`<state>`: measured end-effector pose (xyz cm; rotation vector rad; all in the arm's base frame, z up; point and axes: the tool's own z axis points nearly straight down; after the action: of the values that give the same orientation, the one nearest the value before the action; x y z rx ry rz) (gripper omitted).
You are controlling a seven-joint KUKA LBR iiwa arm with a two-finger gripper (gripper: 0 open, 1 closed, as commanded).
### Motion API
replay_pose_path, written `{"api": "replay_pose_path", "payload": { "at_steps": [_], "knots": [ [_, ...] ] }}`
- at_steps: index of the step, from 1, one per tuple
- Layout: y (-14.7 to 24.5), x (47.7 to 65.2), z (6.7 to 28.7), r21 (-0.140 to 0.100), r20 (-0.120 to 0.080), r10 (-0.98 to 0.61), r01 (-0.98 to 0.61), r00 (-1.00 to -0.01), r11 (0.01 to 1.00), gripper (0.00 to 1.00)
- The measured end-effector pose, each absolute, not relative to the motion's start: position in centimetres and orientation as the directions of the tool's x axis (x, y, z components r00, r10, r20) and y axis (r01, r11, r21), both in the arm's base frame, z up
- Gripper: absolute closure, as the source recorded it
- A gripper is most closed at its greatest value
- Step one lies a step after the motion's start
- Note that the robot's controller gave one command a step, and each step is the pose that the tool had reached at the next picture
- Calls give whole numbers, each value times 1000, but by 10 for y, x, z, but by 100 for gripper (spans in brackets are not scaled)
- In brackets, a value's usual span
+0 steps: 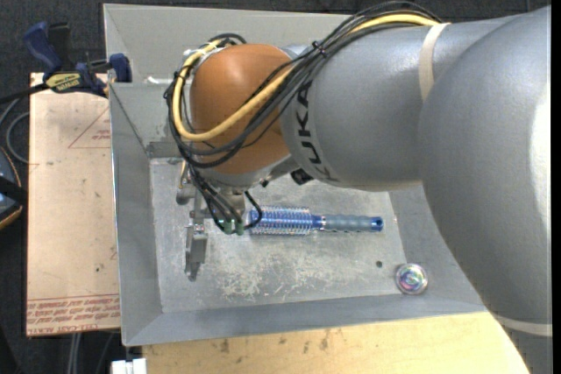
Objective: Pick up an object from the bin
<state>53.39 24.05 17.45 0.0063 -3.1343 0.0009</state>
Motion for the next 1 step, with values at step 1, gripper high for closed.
{"api": "replay_pose_path", "payload": {
  "at_steps": [1],
  "knots": [
    [196,627,88,3,-3,106,106,-994,994,0]
  ]
}}
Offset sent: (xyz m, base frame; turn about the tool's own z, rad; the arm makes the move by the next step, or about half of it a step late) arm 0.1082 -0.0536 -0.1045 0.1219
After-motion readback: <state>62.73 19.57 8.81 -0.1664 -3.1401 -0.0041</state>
